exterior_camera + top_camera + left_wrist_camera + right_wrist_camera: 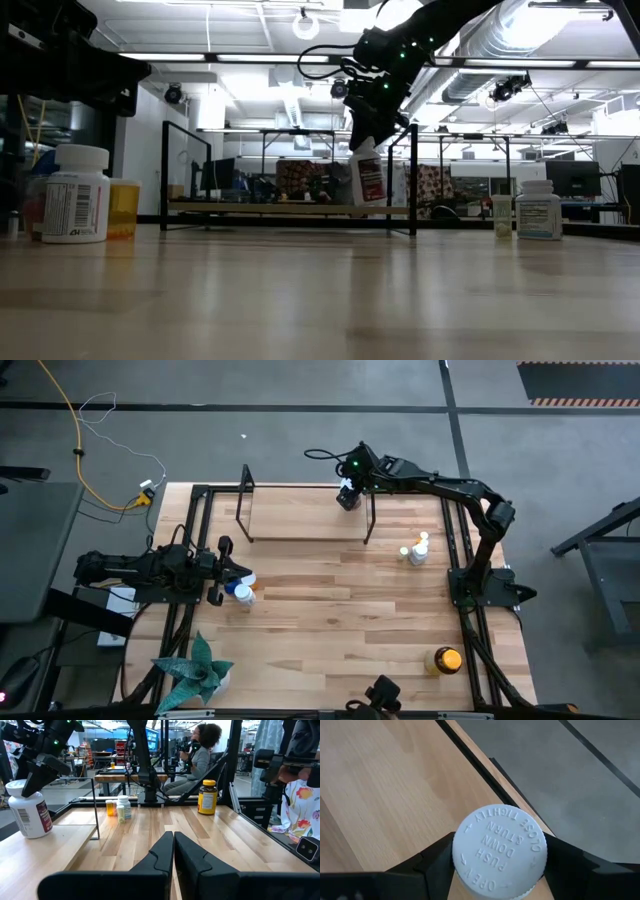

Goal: Pick and place medicine bottles onto shelf by color
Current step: Put the large white pill bottle on the shelf

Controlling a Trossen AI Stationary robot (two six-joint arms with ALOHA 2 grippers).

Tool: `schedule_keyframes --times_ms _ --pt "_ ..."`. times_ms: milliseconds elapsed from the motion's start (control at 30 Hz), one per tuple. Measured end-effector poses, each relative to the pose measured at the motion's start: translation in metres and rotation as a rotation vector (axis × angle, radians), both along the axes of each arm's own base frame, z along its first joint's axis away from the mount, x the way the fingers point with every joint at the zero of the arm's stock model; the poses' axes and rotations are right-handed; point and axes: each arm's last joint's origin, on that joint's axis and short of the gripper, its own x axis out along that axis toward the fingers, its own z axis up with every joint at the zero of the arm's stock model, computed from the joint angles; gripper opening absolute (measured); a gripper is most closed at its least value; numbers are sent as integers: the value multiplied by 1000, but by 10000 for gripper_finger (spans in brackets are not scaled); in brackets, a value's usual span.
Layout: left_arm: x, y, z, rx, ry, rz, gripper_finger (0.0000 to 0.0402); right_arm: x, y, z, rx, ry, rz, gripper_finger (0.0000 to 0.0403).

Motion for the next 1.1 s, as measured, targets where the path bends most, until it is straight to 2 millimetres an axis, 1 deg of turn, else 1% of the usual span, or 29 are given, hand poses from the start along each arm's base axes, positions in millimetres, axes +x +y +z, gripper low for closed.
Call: schedule_keyframes --times_ms 767,867,1100 --pt "0 0 0 0 0 0 5 0 0 0 3 -2 3 249" --pt "0 0 0 0 0 0 5 0 0 0 2 -2 2 263" --pt "0 0 0 0 0 0 5 0 0 0 2 -3 2 322"
